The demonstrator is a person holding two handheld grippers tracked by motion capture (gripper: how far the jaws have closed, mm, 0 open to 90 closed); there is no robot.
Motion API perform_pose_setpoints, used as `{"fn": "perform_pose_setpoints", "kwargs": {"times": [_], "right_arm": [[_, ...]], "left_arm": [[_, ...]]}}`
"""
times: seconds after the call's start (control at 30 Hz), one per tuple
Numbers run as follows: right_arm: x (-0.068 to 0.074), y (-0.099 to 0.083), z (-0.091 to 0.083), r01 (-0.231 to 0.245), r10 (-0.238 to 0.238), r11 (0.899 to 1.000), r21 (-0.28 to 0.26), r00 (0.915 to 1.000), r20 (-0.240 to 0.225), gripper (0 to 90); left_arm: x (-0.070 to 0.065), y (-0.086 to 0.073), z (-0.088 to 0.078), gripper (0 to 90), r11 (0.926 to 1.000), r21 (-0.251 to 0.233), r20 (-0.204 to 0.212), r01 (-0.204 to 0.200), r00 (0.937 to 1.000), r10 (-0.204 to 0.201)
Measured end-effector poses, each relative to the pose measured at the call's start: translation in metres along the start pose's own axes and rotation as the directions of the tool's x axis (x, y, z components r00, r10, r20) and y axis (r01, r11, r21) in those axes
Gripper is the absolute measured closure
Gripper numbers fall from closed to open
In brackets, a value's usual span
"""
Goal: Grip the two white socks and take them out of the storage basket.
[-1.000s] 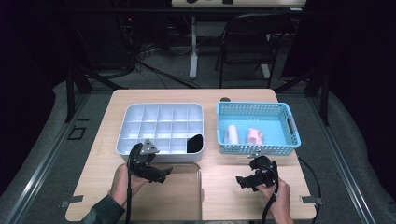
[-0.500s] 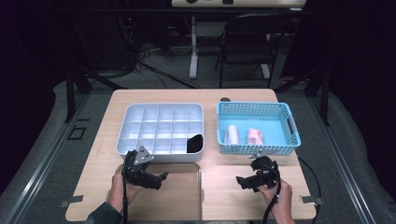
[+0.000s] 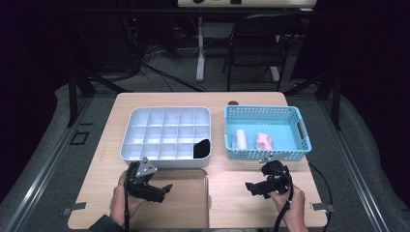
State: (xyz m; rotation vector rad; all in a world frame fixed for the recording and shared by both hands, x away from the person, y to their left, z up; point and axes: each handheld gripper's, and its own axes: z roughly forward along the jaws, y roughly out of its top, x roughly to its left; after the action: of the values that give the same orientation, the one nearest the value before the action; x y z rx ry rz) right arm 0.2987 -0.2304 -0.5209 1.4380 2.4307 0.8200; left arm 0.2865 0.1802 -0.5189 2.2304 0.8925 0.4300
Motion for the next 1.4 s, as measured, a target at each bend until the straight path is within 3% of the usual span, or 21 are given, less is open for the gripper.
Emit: {"fn": "perform_pose_setpoints", "kwargs": {"times": [0.2, 0.3, 0.53, 0.7, 1.0, 1.23, 1.4], "right_arm": [[-0.003, 0.001, -0.01, -0.022, 0.022, 1.0, -0.006, 0.9996, -0.019, 0.0], [-0.008, 0.002, -0.018, -0.057, 0.056, 0.998, -0.032, 0.9974, -0.046, 0.0], [-0.014, 0.01, -0.026, -0.065, 0.063, 0.997, -0.044, 0.9965, -0.056, 0.9], [-0.019, 0.021, -0.03, -0.069, 0.066, 0.996, -0.061, 0.9964, -0.053, 1.7], [-0.036, 0.05, -0.038, -0.066, 0.063, 0.996, -0.065, 0.9973, -0.037, 1.2], [-0.046, 0.071, -0.033, -0.07, 0.068, 0.996, -0.057, 0.9968, -0.042, 0.8], [-0.048, 0.088, -0.018, -0.069, 0.067, 0.997, -0.035, 0.9963, -0.052, 0.6]], "left_arm": [[-0.001, -0.002, -0.002, 0.1, 1.0, -0.003, 0.008, 0.001, 1.0, -0.001], [-0.002, -0.003, 0.0, 0.2, 0.9999, 0.007, 0.02, -0.009, 0.9998, 0.008], [-0.005, -0.002, 0.003, 0.1, 0.9995, 0.014, 0.028, -0.029, 0.9992, 0.029], [-0.005, -0.002, 0.002, 0.2, 0.9994, -0.011, 0.014, -0.032, 0.9994, 0.032], [-0.004, -0.002, 0.005, 0.1, 0.9994, 0.003, 0.017, -0.036, 0.9992, 0.035], [-0.004, -0.002, 0.005, 0.2, 0.9993, 0.008, 0.027, -0.038, 0.9989, 0.037], [-0.004, -0.002, 0.008, 0.1, 0.9991, 0.015, 0.026, -0.04, 0.9989, 0.039]]}}
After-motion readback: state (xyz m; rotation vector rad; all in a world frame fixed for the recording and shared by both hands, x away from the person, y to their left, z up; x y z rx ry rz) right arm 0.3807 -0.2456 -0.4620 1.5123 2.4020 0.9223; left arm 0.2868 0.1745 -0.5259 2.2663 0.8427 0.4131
